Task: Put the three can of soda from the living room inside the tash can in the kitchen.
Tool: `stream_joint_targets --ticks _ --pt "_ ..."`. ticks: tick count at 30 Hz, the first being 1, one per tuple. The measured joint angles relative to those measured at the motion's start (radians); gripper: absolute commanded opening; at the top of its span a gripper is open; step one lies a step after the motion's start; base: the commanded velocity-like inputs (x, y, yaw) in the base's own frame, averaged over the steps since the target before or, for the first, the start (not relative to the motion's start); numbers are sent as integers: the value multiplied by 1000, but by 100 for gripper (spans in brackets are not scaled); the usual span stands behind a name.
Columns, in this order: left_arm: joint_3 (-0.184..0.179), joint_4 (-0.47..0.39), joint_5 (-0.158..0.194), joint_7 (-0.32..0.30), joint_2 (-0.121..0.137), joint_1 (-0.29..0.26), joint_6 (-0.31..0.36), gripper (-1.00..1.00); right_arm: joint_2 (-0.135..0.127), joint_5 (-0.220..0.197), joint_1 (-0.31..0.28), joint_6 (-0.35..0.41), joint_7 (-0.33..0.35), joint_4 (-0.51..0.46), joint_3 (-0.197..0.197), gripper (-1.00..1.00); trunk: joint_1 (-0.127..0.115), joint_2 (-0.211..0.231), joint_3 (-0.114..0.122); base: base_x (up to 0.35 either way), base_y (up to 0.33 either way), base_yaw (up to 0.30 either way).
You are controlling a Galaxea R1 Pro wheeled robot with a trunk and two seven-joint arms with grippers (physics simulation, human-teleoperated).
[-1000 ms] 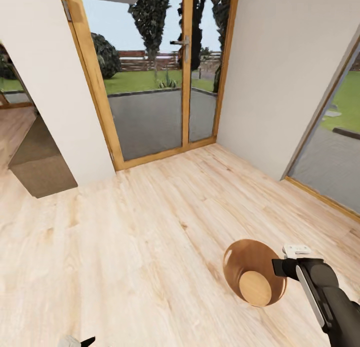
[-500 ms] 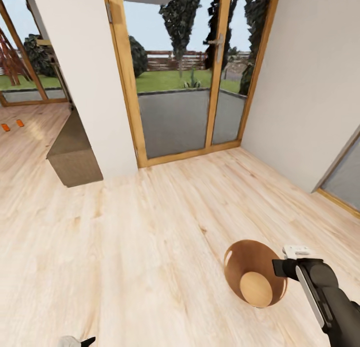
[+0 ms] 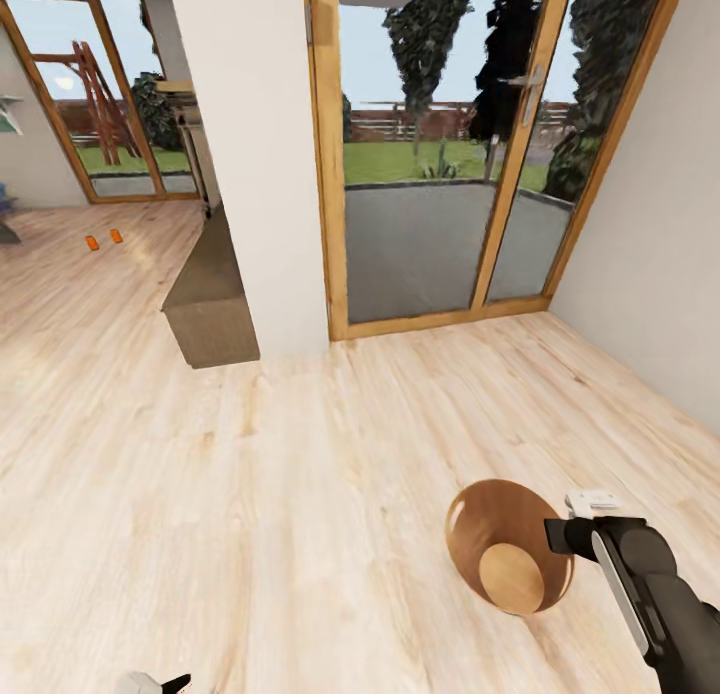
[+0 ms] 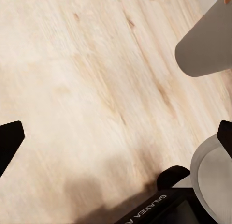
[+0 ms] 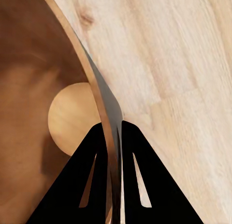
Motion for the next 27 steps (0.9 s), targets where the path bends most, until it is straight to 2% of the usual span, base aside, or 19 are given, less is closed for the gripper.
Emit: stream_joint_targets --ticks 13,27 --pt "0 0 0 0 0 0 0 100 0 -1 0 0 0 0 0 -100 0 0 0 241 236 290" --pt "0 0 0 -1 0 0 0 100 0 -1 0 0 0 0 0 -100 0 0 0 158 280 290"
